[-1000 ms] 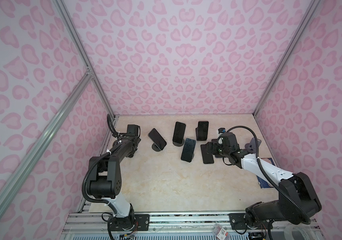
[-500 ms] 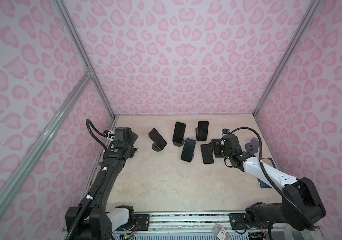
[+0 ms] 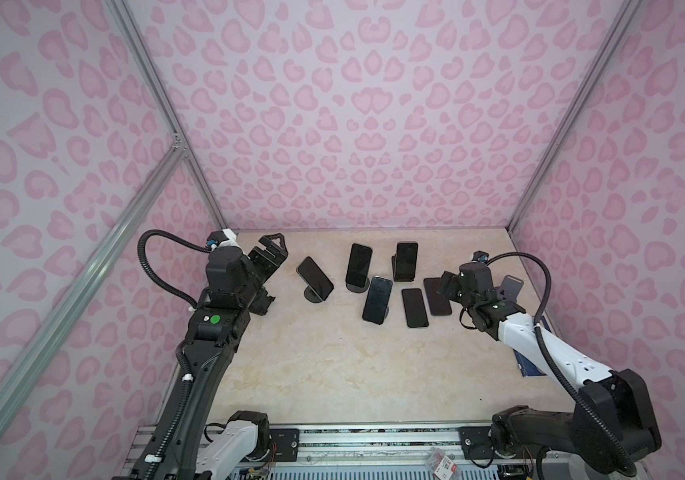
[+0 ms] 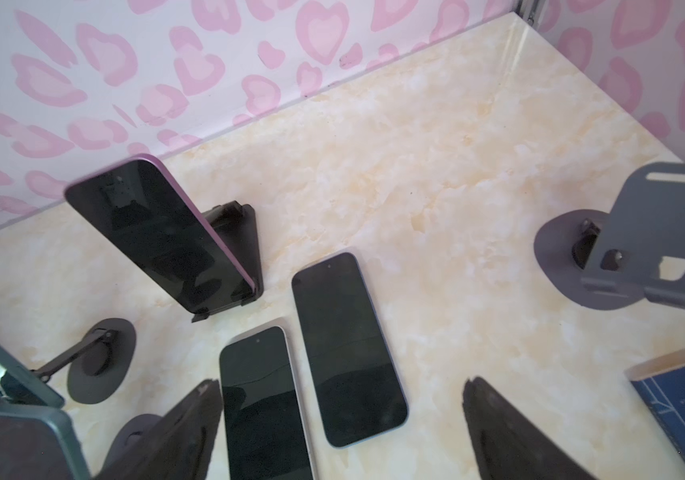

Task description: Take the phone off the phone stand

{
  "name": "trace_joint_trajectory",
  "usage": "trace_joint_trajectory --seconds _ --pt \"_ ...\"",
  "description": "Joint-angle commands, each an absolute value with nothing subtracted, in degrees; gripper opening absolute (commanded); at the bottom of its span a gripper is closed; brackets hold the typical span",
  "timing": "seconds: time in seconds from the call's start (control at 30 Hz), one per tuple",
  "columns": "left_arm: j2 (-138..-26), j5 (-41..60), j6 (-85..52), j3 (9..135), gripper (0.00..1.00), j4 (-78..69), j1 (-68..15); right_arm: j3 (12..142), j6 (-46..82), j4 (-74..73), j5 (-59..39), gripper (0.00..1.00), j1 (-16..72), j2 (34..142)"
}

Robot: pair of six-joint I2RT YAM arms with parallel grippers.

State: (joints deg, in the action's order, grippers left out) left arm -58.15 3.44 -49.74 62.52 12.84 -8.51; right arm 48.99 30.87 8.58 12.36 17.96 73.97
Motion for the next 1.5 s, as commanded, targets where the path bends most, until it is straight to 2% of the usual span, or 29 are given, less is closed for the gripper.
trace_joint_trajectory --seconds 0.0,0.23,0.6,0.77,0.97,1.13,1.3,1.4,1.47 --pt "-59.4 9.6 -45.7 62.2 0.97 4.4 -11.2 50.5 31.1 15.4 11.5 0.94 19.5 72.4" --pt "-61.1 11.5 -42.6 58.2 0.98 2.6 -15.8 49.3 32.6 18.9 17.3 0.99 24.1 68.2" --pt "-65.0 17.0 -45.6 57.3 1.00 2.9 -16.0 49.2 38.1 23.9 23.7 0.99 28.8 65.4" --pt "-67.4 19.5 -43.0 58.3 0.98 2.9 -18.2 48.1 37.0 20.8 23.9 0.99 29.5 66.7" --pt "-69.8 13.8 -35.0 59.3 0.98 6.1 -24.3 45.2 29.9 12.5 18.6 0.99 28.8 66.4" --pt "-75.2 9.1 -26.1 63.8 0.98 13.4 -30.4 43.9 25.2 8.2 11.8 0.98 22.7 67.4" --pt "-83.4 -4.7 -19.0 71.7 0.98 22.6 -38.3 38.6 26.7 0.3 4.7 0.99 19.9 67.2" --pt "-89.0 -10.4 -16.8 76.6 0.98 26.5 -42.3 33.6 27.2 -6.2 4.6 0.99 20.1 66.0" --pt "-93.2 -10.4 -16.9 80.7 0.97 28.3 -42.7 31.1 27.9 -8.7 6.7 0.99 20.1 65.0"
